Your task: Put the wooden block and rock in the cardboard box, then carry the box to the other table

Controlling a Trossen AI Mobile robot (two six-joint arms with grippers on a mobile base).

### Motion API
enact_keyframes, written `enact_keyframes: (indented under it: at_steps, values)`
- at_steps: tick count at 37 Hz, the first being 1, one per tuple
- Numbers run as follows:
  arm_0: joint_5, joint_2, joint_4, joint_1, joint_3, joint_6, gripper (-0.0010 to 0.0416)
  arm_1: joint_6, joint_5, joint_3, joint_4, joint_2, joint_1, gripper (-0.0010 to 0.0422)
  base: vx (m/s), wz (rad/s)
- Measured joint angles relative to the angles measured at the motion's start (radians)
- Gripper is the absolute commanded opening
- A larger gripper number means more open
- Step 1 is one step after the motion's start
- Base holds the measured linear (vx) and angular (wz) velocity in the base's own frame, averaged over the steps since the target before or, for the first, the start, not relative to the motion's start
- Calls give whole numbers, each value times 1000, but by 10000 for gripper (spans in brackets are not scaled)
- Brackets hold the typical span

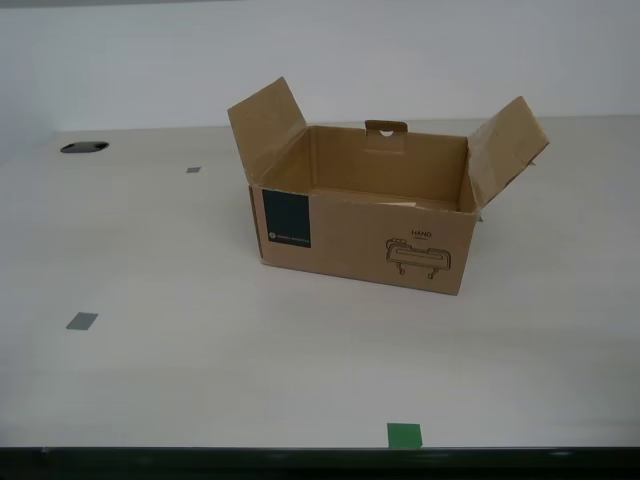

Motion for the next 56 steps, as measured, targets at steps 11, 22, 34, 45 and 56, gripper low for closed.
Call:
enact_keyframes:
  at_steps: [11,22,34,45,56]
  values:
    - [3,0,-8,-1,-6,57,355,36,0,-51,25,0,6,272,0,0]
    - [80,-9,-6,-2,-115,72,355,48,0,-92,29,0,16,255,0,0]
    - [80,-10,65,-9,-297,64,355,48,0,-117,31,0,19,232,0,0]
    - [-5,-10,144,-83,-395,25,354,48,0,-117,31,0,21,256,0,0]
    - [-71,-10,179,-156,-427,-42,355,43,0,-117,31,0,23,264,0,0]
